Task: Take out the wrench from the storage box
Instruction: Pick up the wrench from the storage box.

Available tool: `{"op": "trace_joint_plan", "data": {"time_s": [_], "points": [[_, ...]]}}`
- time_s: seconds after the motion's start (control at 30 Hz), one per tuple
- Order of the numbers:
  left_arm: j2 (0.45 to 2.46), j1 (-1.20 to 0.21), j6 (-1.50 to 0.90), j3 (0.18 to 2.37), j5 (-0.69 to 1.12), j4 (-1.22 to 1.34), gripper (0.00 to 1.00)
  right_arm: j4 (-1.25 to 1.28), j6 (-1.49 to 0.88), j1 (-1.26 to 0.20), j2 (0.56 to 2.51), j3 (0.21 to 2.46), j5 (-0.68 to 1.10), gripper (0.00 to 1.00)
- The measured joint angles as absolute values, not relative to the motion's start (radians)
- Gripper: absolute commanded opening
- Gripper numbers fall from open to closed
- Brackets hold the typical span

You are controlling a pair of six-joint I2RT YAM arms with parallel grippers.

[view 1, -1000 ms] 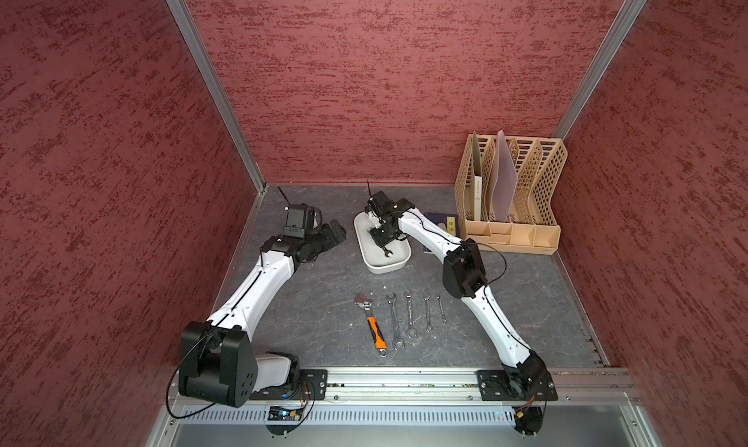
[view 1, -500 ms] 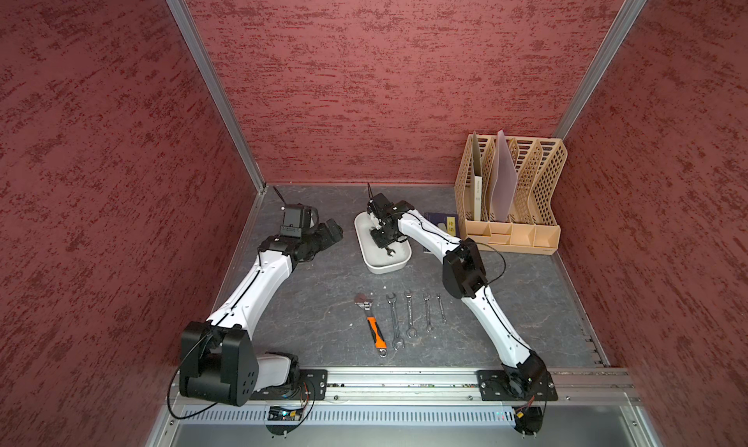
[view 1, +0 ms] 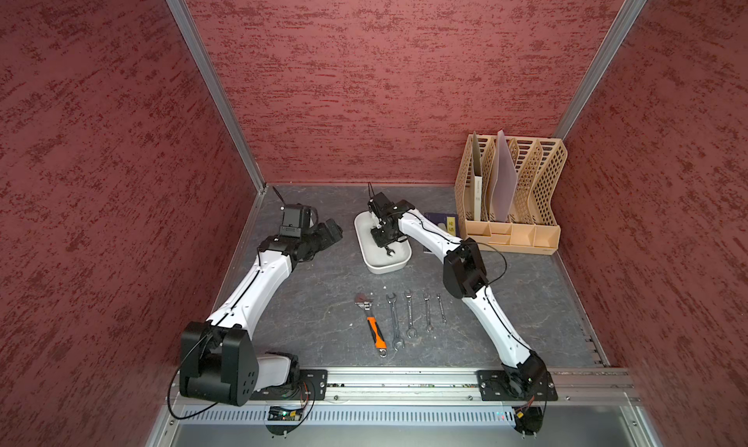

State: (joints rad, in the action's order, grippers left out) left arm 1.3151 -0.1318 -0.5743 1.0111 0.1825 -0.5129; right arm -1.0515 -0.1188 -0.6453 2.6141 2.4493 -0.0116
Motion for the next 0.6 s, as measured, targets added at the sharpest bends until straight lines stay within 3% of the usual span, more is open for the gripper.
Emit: {"op": "trace_joint_plan", "data": {"time_s": [0.6], "points": [[1.303,-0.132,-0.575,1.007,0.186,-0.513,1.0,-1.101,-0.146,-0.661,2.463,2.449,-0.076,0.12]]}}
